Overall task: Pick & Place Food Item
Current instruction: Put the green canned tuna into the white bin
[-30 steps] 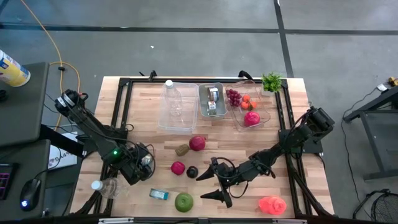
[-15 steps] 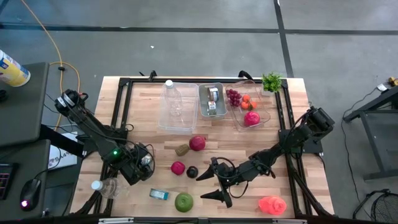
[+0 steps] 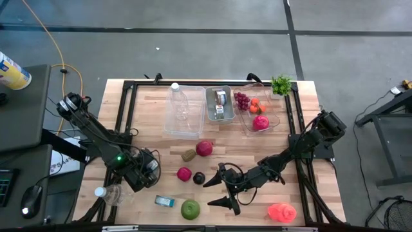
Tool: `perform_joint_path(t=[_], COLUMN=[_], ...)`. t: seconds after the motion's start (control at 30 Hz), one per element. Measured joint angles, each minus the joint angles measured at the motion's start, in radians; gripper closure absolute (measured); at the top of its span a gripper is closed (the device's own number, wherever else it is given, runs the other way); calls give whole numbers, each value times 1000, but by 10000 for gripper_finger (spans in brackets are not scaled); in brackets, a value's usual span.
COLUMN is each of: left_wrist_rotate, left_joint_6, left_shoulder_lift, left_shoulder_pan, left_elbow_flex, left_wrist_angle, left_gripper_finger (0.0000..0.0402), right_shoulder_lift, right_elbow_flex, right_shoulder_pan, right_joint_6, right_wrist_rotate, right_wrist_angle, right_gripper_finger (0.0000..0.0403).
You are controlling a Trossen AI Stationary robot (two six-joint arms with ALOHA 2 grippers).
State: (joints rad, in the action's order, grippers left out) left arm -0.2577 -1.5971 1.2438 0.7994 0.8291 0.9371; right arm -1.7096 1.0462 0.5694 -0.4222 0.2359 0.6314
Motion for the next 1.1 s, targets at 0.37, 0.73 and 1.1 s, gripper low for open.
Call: perform_joint_path(t=[0.37,0.73,1.1], left_wrist_rotate=[-143,-184,-158], left_joint_6=[105,323,529], left_shoulder_lift=[13,13,13], left_shoulder_pan=[16,-27,-100], left_elbow_flex=[-1,-1,-1], left_wrist_angle=[-61,-16,-16], left_gripper_finger=[306,337,316], right_shoulder_lift=[0,0,0], right_elbow_flex=[0,0,0], right_shoulder_pan=[0,-2,-2], right_joint_6=[0,1,1], right_wrist_rotate=[0,1,1], right_wrist_angle=[-59,-59,-59], right_gripper_finger=[92,92,92])
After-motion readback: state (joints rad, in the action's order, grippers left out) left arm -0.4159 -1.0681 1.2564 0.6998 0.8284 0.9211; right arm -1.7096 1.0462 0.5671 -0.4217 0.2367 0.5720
